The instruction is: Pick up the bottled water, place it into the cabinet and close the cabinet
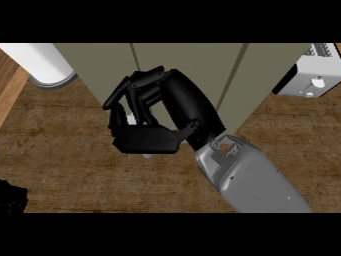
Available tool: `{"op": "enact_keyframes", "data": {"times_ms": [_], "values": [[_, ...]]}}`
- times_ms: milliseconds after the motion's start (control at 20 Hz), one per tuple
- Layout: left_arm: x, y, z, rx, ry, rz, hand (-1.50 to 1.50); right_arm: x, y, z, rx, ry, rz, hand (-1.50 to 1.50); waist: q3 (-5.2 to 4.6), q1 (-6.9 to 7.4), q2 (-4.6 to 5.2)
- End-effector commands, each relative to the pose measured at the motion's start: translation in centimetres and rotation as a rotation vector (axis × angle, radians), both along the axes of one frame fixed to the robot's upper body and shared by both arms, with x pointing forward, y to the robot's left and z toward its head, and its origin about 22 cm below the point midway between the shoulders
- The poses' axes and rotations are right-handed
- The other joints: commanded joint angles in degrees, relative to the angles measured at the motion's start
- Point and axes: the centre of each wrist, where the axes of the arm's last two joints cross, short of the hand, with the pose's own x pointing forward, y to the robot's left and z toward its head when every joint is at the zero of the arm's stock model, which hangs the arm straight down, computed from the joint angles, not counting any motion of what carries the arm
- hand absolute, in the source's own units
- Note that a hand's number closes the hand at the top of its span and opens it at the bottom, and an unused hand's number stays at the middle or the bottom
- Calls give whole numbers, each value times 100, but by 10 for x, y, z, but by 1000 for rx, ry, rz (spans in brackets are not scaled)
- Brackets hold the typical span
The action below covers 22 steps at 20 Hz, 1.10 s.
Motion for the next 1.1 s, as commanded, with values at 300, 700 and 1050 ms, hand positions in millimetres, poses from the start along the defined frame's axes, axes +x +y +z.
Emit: {"op": "enact_keyframes", "data": {"times_ms": [300,700,1050], "values": [[-3,2,9,13,-6,-19,150,99,-37,-34,-19,72,-23,150,6,-29,18],[-3,8,9,-2,-22,-31,150,120,-64,-36,-36,33,-52,150,3,104,75],[8,4,10,13,-22,-36,150,125,-73,-39,-39,27,-21,150,-1,-45,80]]}}
